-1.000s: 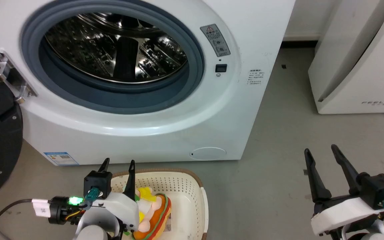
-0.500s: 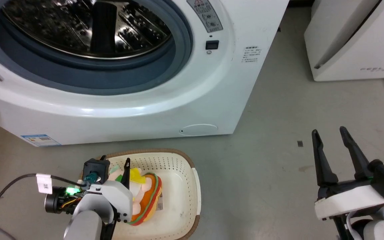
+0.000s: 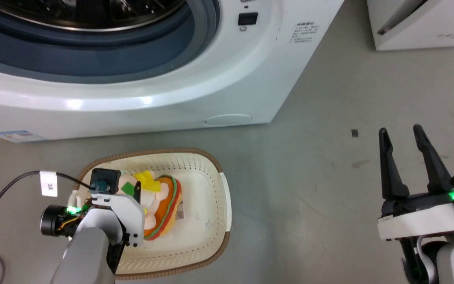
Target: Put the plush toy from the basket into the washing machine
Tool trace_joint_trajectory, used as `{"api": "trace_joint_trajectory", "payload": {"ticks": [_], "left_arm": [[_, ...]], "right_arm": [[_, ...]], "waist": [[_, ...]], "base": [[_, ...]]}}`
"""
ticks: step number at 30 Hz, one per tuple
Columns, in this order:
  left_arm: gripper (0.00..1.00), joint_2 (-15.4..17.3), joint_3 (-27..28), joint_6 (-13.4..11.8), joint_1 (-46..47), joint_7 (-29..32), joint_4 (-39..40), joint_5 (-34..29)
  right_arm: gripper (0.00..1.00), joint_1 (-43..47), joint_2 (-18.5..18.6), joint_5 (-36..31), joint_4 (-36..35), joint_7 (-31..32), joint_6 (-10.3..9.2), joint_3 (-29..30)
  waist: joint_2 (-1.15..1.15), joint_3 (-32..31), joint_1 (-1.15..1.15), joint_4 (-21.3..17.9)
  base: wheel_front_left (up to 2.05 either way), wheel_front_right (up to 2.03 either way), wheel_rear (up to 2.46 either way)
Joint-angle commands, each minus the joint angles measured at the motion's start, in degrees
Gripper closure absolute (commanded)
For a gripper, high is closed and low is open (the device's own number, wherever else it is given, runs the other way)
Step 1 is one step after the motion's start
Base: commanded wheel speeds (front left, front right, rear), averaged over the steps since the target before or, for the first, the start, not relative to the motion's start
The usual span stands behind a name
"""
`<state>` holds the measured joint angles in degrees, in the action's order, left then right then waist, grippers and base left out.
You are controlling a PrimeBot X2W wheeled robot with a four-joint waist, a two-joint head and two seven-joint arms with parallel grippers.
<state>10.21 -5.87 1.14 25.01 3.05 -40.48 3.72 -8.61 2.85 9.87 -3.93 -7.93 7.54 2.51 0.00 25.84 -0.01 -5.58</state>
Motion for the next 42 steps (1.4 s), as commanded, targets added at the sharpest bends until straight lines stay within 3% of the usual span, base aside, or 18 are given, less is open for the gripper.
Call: {"api": "trace_joint_trajectory", "payload": {"ticks": [1,21,37,39,42], "left_arm": [[0.0,0.6,-0.4,-0.1,2.0,0.5,-1.6,0.3],[0.0,3.0,-3.3,0.7,14.1,8.4,-13.4,2.5],[0.0,4.4,-5.4,-0.2,20.0,7.8,-22.3,4.6],[1.0,4.5,-5.8,0.1,20.6,8.0,-23.5,4.9],[1.0,4.5,-6.1,0.5,21.5,7.9,-25.2,5.5]], "right_arm": [[0.0,-1.4,0.0,1.0,-0.6,-0.6,-0.03,0.3],[0.0,-6.4,0.0,3.6,-2.8,-3.0,-0.04,1.2],[0.0,-9.2,0.0,5.7,-3.6,-4.8,-0.05,1.6],[0.0,-9.5,0.0,5.9,-3.7,-5.0,-0.05,1.7],[0.0,-9.9,0.0,6.3,-3.6,-5.4,-0.05,2.0]], "waist": [[0.0,2.4,0.01,-0.5],[0.0,15.7,0.01,-1.9],[0.0,21.1,0.01,-3.1],[0.0,21.4,0.01,-3.2],[0.0,21.9,0.01,-3.4]], "base": [[0.0,0.0,0.0],[0.0,0.0,0.0],[0.0,0.0,0.0],[0.0,0.0,0.0],[0.0,0.0,0.0]]}}
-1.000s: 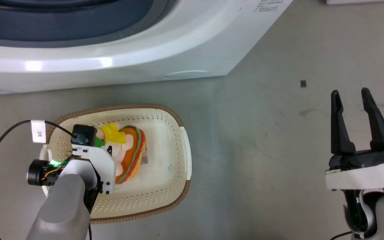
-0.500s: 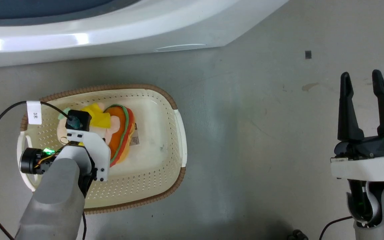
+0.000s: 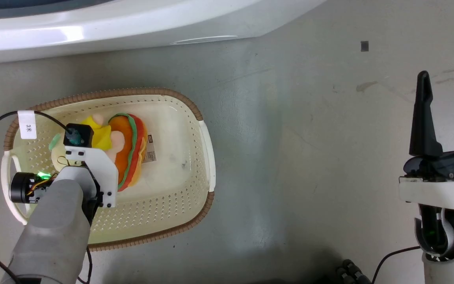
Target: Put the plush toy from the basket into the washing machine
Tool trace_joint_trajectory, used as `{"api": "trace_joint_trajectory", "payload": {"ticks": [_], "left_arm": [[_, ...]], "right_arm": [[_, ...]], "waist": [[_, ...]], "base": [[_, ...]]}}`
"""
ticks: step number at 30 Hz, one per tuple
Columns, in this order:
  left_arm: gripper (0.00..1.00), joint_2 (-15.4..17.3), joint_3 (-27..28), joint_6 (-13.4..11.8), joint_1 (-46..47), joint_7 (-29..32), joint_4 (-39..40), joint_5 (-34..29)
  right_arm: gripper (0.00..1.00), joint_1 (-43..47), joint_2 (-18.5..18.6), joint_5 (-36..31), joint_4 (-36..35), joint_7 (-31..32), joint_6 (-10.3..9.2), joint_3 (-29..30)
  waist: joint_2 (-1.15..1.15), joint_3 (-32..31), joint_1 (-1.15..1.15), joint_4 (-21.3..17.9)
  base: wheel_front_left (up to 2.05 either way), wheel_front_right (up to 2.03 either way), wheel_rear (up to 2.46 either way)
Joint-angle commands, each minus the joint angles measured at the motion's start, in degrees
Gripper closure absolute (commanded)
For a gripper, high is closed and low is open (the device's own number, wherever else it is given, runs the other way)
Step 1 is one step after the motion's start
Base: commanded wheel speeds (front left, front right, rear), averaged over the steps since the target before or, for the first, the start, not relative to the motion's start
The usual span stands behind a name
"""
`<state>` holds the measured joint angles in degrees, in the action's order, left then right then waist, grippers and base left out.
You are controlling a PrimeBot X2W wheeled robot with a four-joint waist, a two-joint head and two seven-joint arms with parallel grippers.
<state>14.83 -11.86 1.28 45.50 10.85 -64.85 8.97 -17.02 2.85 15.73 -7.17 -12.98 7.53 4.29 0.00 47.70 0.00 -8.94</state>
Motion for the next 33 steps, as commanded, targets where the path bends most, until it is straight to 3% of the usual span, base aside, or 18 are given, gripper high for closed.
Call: {"api": "trace_joint_trajectory", "payload": {"ticks": [1,13,33], "left_arm": [[1.0,-0.1,-0.3,0.3,1.4,-0.2,-1.4,0.4],[1.0,-1.9,-1.6,1.5,1.6,-3.6,-8.5,3.6],[1.0,-8.4,-5.1,5.6,-10.6,-19.0,-9.1,5.4]], "right_arm": [[0.0,-1.6,0.0,0.5,-0.3,-0.5,-0.04,0.3],[0.0,-0.6,0.0,0.7,2.8,-1.9,-0.04,1.5],[0.0,9.3,0.0,-2.1,6.3,-2.0,-0.04,2.3]], "waist": [[0.0,0.0,0.0,-0.1],[0.0,-5.4,0.0,0.4],[0.0,-28.9,0.0,7.2]], "base": [[0.0,0.0,0.0],[0.0,0.0,0.0],[0.0,0.0,0.0]]}}
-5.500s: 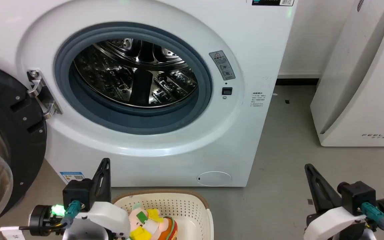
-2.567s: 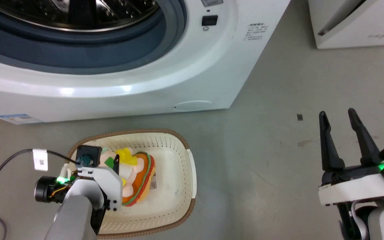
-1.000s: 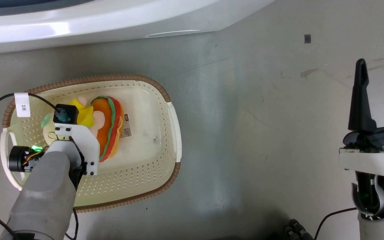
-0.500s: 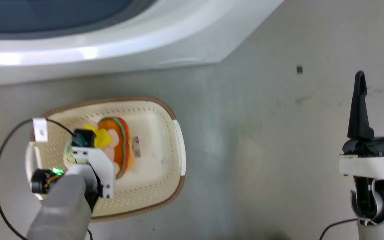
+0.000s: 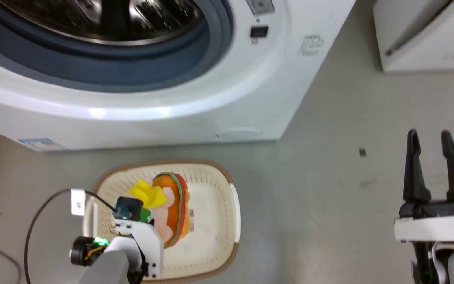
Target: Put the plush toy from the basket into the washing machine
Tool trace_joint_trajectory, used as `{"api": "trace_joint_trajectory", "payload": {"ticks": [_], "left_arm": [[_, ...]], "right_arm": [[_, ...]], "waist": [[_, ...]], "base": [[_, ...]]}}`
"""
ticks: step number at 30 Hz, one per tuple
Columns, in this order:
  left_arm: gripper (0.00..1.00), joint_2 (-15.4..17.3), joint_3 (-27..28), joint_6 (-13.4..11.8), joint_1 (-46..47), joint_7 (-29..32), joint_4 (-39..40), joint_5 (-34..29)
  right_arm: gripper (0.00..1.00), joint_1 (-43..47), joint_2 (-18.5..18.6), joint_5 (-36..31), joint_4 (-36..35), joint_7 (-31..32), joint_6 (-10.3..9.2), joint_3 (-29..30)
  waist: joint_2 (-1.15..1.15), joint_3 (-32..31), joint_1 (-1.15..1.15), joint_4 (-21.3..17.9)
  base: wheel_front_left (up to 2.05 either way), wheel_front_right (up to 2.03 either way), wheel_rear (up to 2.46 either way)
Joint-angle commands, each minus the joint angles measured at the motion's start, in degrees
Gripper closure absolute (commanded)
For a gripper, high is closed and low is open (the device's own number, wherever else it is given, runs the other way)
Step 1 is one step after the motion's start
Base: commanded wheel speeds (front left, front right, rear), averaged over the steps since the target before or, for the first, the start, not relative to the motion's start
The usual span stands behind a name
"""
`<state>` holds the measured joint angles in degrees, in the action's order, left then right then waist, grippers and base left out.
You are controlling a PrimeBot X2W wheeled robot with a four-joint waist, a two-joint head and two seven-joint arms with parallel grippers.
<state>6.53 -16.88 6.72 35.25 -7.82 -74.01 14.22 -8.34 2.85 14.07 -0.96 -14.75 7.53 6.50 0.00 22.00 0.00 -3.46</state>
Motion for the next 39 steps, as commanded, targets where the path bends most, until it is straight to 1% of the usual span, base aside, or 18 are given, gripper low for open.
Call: {"api": "trace_joint_trajectory", "payload": {"ticks": [1,7,13,22,27,30,33,39], "left_arm": [[1.0,-0.3,-0.2,0.2,-0.8,-1.2,0.1,0.3],[1.0,-0.9,-1.0,0.5,-3.4,-5.7,1.2,0.9],[1.0,-0.8,-1.1,0.3,-4.9,-7.1,5.7,1.1],[1.0,0.6,0.8,-2.6,-9.3,-7.2,21.5,-0.1],[1.0,1.2,2.7,-4.2,-10.6,-7.2,29.0,-0.8],[1.0,1.7,4.5,-5.2,-10.5,-7.2,32.8,-1.0],[1.0,1.8,5.6,-5.7,-10.0,-7.2,35.1,-1.2],[1.0,2.4,9.0,-6.5,-6.7,-7.2,38.9,-2.0]], "right_arm": [[0.0,1.2,0.0,-0.5,0.2,-0.2,-0.04,0.0],[0.0,4.4,0.0,-0.8,0.5,-0.2,-0.04,0.3],[0.0,6.6,0.0,-0.9,0.4,-0.2,-0.04,0.9],[0.0,8.9,0.0,-0.8,0.1,-0.2,-0.04,0.9],[0.0,9.1,0.0,-0.7,-0.1,-0.2,-0.04,0.6],[0.0,8.5,0.0,-0.7,-0.6,-0.2,-0.04,0.4],[0.0,7.8,0.0,-0.6,-1.1,-0.2,-0.04,0.4],[0.0,4.7,0.0,-0.1,-2.6,-0.2,-0.04,-0.3]], "waist": [[0.0,-4.2,0.0,2.0],[0.0,-9.2,0.0,3.2],[0.0,-12.5,0.0,4.1],[0.0,-15.2,0.0,4.7],[0.0,-15.4,0.0,4.4],[0.0,-14.5,0.0,3.8],[0.0,-13.5,0.0,3.4],[0.0,-9.2,0.0,1.6]], "base": [[0.0,0.0,0.0],[0.0,0.0,0.0],[0.0,0.0,0.0],[0.0,0.0,0.0],[0.0,0.0,0.0],[0.0,0.0,0.0],[0.0,0.0,0.0],[0.0,0.0,0.0]]}}
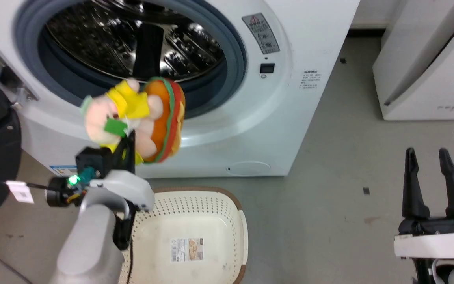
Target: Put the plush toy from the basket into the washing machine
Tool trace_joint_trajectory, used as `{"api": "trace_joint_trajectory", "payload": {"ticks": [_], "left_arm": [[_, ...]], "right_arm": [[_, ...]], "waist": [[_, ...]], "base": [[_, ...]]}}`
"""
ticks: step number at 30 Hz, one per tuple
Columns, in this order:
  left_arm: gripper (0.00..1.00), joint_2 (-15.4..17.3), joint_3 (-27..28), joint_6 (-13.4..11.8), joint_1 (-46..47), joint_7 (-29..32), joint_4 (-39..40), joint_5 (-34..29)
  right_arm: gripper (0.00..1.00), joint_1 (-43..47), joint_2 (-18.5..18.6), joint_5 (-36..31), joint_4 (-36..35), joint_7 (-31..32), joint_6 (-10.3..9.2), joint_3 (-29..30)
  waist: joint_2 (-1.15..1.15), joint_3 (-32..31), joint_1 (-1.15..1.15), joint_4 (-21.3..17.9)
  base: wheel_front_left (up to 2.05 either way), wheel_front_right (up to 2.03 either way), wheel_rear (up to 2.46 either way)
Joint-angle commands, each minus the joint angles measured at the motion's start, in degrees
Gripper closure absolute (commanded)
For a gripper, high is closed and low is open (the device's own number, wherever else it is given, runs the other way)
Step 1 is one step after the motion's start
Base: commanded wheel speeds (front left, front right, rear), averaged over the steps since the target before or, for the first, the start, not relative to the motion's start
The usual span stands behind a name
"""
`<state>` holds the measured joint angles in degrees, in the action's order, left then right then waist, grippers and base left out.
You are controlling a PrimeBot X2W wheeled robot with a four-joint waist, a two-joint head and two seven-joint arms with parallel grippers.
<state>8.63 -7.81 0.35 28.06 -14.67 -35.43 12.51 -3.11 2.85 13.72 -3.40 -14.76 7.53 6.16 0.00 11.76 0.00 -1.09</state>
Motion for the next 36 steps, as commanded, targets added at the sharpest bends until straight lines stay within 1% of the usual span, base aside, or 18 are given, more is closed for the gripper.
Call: {"api": "trace_joint_trajectory", "payload": {"ticks": [1,8,15,18,22,27,36], "left_arm": [[1.0,0.4,0.5,-0.2,1.3,-0.3,0.6,-0.4],[1.0,1.9,4.7,-0.7,8.2,-0.3,1.9,-1.3],[1.0,3.5,7.0,-1.3,15.8,-0.3,1.6,-3.2],[1.0,4.6,7.8,-1.4,19.5,-0.3,0.8,-3.9],[1.0,7.1,9.5,-1.5,25.8,-0.3,-0.6,-4.3],[1.0,9.6,10.4,-1.3,33.2,-0.3,-3.1,-5.2],[1.0,12.2,11.9,-1.5,42.4,-0.3,-6.3,-6.1]], "right_arm": [[0.0,-1.1,0.0,0.4,-0.5,-0.2,-0.04,-0.2],[0.0,-5.1,0.0,1.3,-1.9,-0.2,-0.04,-1.0],[0.0,-8.4,0.0,2.2,-2.6,-0.2,-0.04,-2.0],[0.0,-10.0,0.0,2.6,-3.0,-0.2,-0.04,-2.3],[0.0,-12.2,0.0,3.4,-3.6,-0.2,-0.04,-2.4],[0.0,-13.9,0.0,4.2,-4.0,-0.2,-0.04,-2.9],[0.0,-15.8,0.0,5.4,-4.3,-0.2,-0.04,-3.8]], "waist": [[0.0,2.1,0.0,-1.2],[0.0,8.7,0.0,-3.9],[0.0,15.3,0.0,-6.5],[0.0,18.4,0.0,-7.7],[0.0,22.6,0.0,-9.4],[0.0,26.4,0.0,-11.0],[0.0,30.8,0.0,-13.0]], "base": [[0.0,0.0,0.0],[0.0,0.0,0.0],[0.0,0.0,0.0],[0.0,0.0,0.0],[0.0,0.0,0.0],[0.0,0.0,0.0],[0.0,0.0,0.0]]}}
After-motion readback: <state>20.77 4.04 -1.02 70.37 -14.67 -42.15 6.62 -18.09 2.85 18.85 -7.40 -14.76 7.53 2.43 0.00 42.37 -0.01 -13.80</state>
